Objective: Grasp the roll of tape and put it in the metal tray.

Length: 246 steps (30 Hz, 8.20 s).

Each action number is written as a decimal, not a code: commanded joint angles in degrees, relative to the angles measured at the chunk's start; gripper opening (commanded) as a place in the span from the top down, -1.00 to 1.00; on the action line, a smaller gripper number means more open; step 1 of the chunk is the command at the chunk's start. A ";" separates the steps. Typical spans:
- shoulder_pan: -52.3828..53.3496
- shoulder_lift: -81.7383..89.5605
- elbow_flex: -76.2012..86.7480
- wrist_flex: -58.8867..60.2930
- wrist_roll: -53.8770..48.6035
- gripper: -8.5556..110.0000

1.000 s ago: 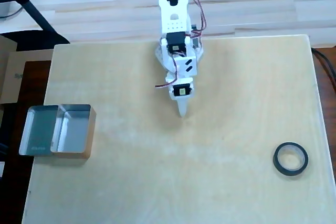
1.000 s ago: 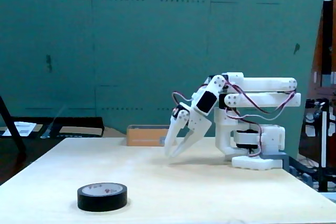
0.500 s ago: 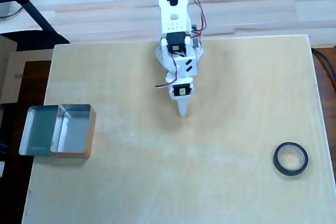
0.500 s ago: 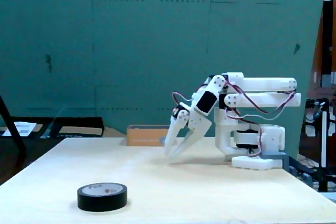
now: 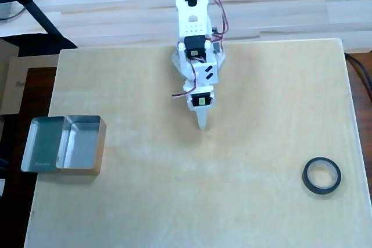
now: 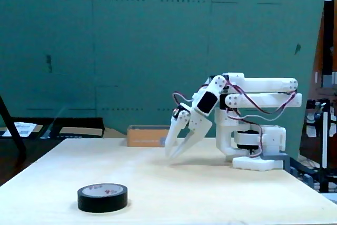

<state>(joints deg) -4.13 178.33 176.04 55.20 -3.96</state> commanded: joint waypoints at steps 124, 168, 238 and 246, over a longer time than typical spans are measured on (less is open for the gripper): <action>-36.74 -133.07 -129.64 23.29 27.07 0.59; -30.94 -118.74 -161.19 52.29 20.65 0.86; 57.74 -107.67 -105.64 18.19 5.45 0.86; 58.10 -109.42 -107.93 18.63 5.45 0.86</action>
<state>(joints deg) 53.09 68.55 70.49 73.56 1.49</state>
